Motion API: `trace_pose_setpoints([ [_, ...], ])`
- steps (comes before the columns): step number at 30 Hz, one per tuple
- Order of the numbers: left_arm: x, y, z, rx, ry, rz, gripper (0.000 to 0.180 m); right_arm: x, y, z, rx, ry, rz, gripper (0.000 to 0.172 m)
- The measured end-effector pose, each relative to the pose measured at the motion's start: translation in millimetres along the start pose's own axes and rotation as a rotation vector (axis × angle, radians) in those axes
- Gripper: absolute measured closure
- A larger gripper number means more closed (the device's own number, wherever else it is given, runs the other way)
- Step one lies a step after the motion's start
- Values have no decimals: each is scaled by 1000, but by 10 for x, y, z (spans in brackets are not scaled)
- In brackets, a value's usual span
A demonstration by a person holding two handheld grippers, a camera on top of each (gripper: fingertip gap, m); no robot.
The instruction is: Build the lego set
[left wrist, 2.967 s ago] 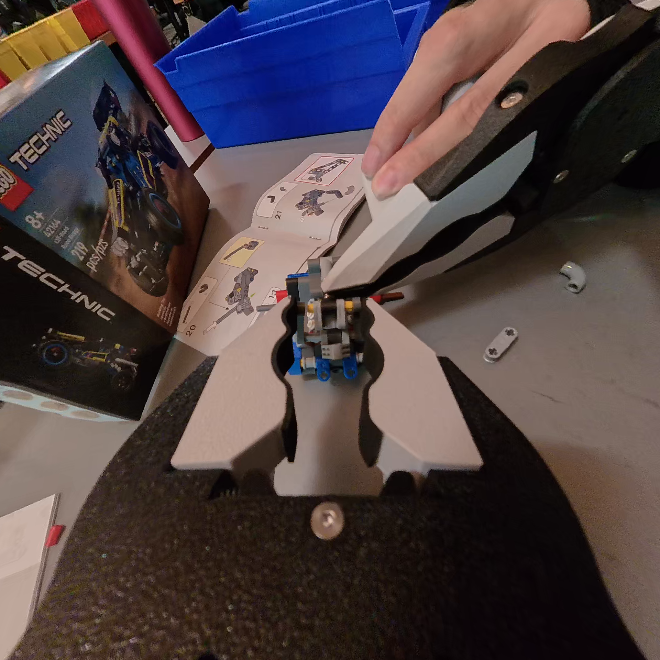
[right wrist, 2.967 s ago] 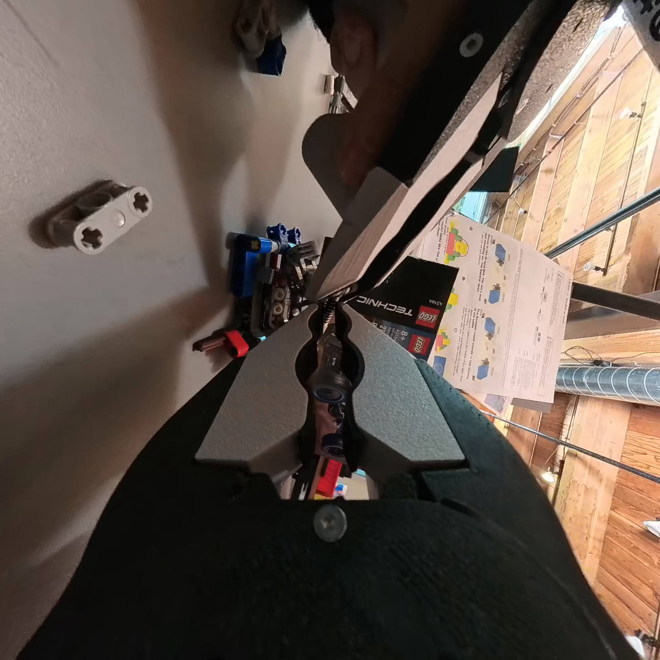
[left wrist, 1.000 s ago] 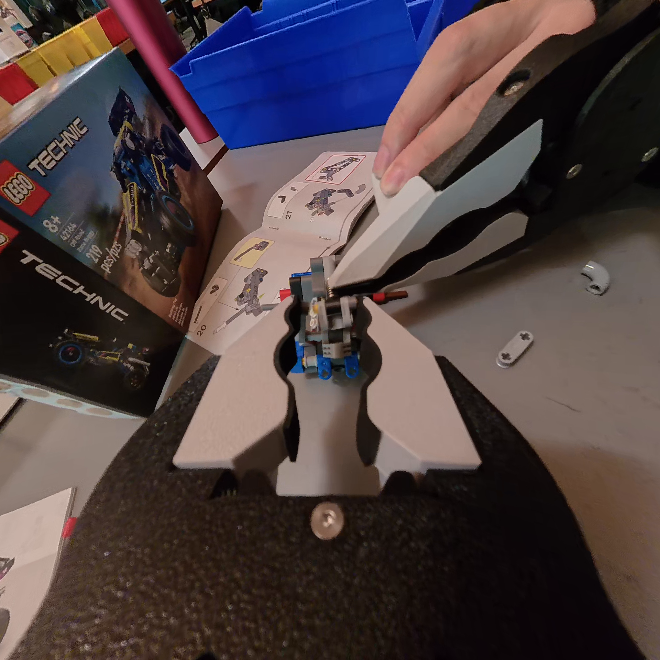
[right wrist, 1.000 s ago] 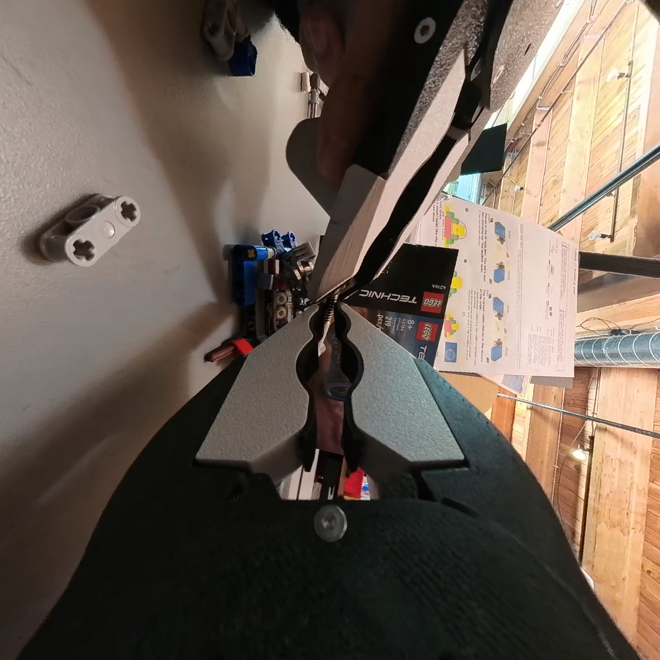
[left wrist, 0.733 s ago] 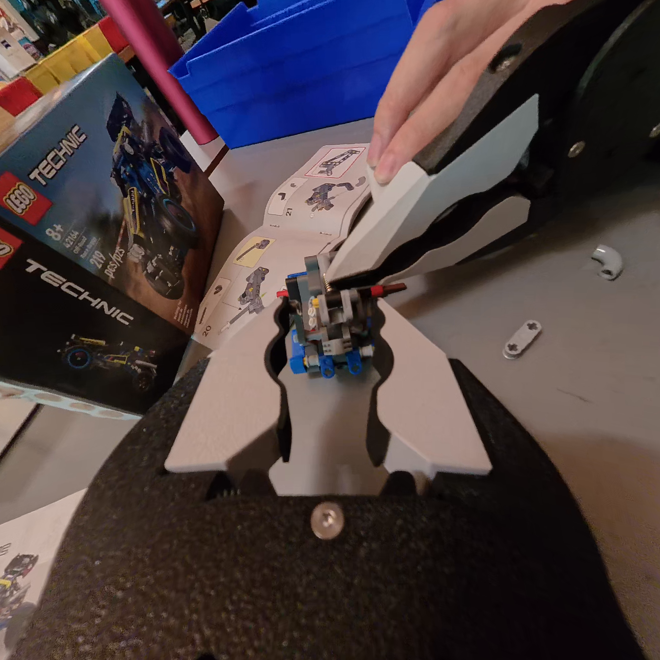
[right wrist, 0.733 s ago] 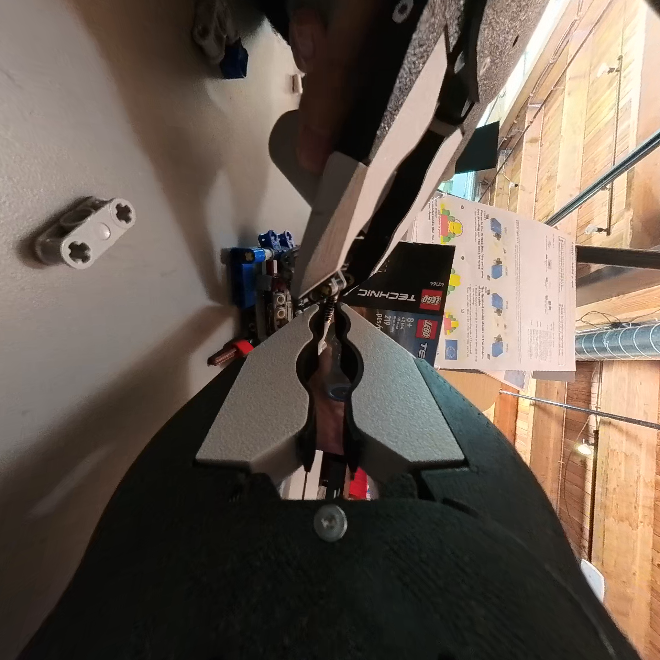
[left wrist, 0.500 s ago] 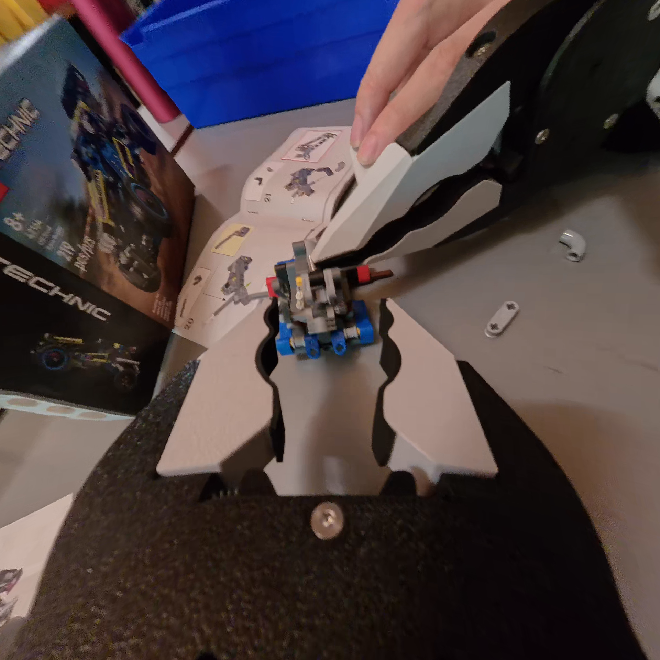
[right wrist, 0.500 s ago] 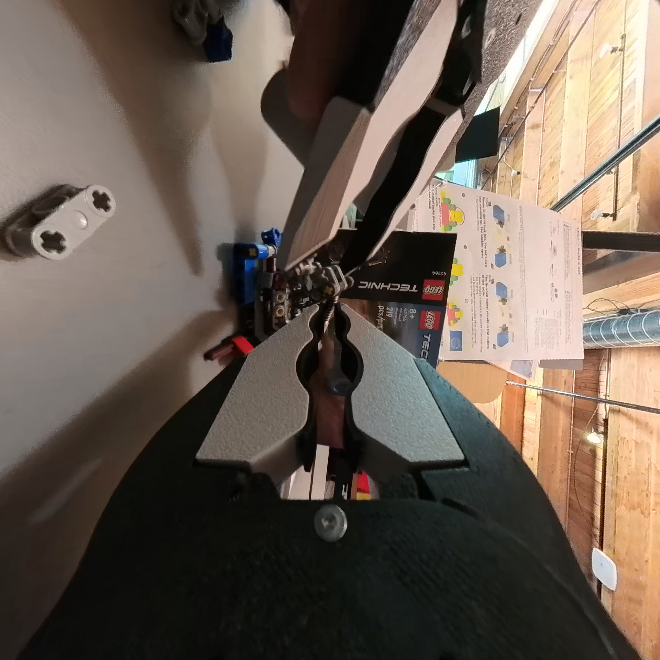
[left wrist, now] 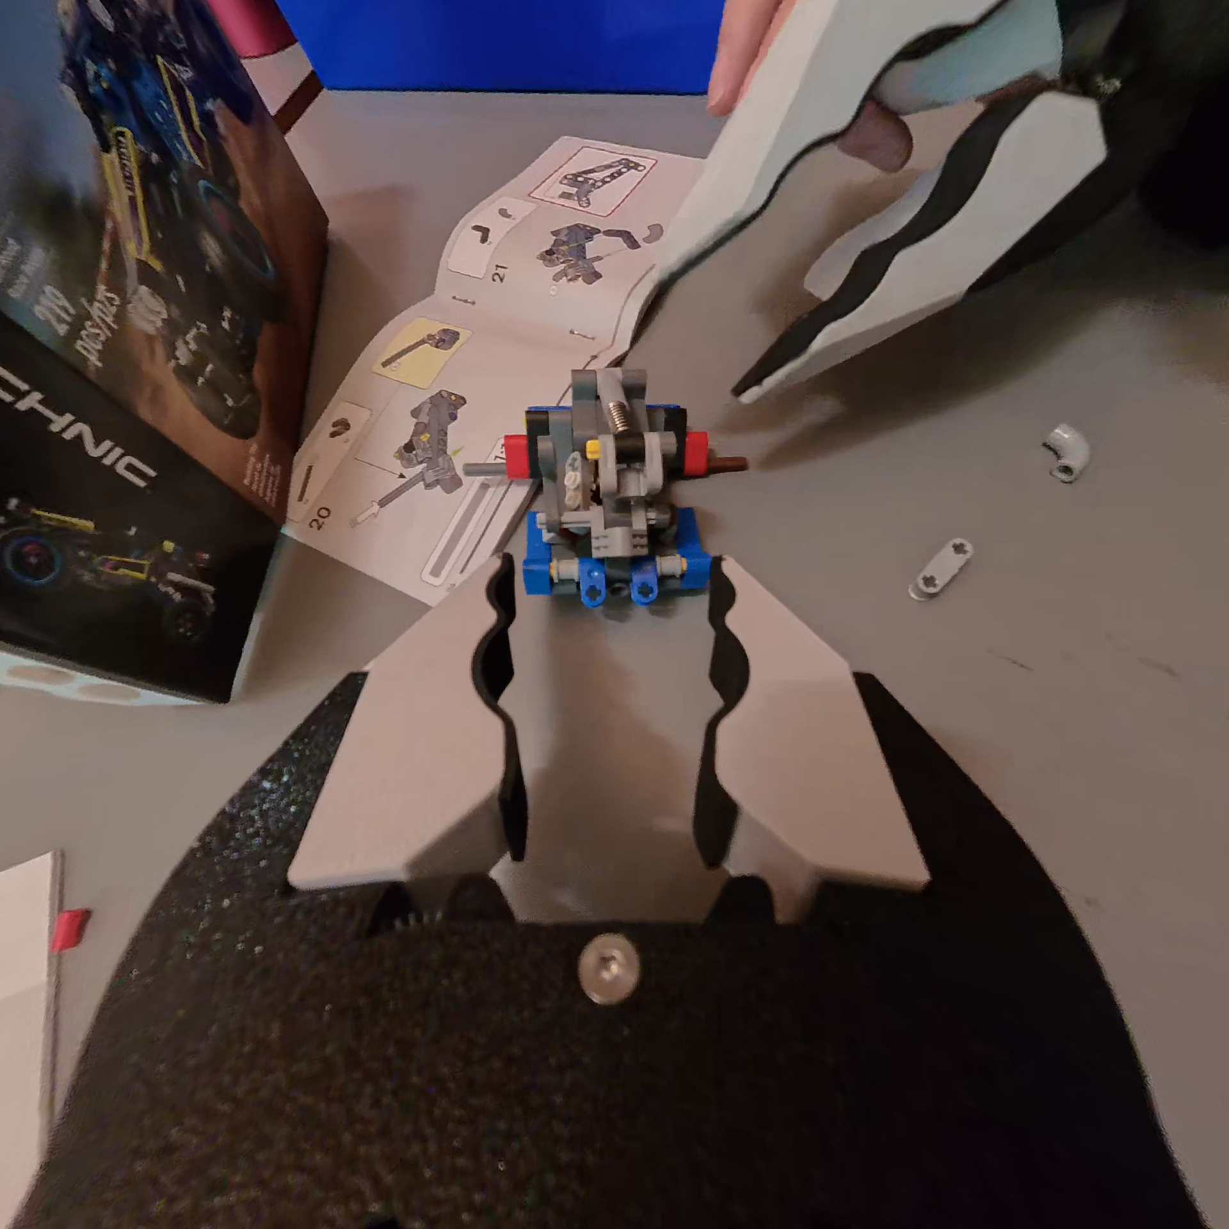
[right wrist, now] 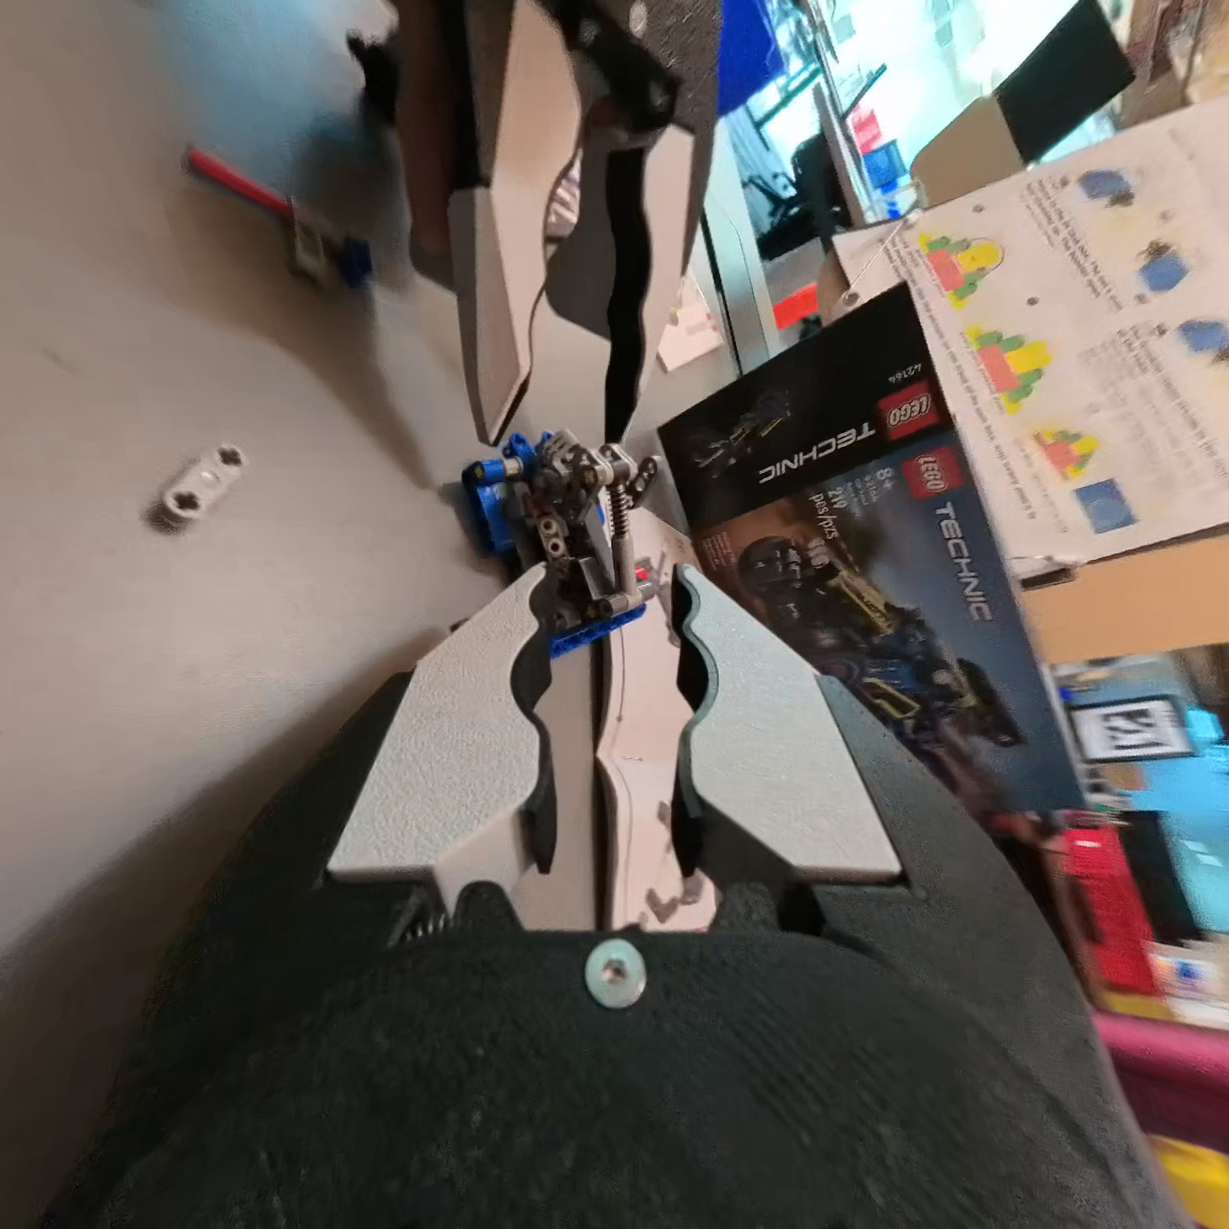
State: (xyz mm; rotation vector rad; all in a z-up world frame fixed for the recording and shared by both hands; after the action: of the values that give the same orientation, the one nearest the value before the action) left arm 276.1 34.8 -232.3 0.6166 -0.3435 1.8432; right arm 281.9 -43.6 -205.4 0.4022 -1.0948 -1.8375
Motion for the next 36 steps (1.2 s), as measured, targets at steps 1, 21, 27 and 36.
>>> trace_pose_setpoints([
  [1,-14,15,-1,-5,2,-11,126,14,21,15,-47,15,11,140],
  [21,2,-23,35,-1,42,6,131,-428,-19,-20,-210,-13,551,113],
  [27,-54,0,90,-34,34,30,134,-463,-78,29,-207,53,607,117],
  [36,-85,-45,38,21,4,116,148,-465,-183,19,-219,100,658,130],
])
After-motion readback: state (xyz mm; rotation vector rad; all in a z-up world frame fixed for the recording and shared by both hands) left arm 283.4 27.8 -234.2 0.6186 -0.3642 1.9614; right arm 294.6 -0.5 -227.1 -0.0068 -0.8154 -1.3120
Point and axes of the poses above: each gripper's, where its closed fingertips meet, x back along the fingers, z out of its top, y = z × x across the jaws, the point moved 2 cm from there along x, back along the fingers, and after that the axes turned 15 degrees about -z, right-handed, at the moved point
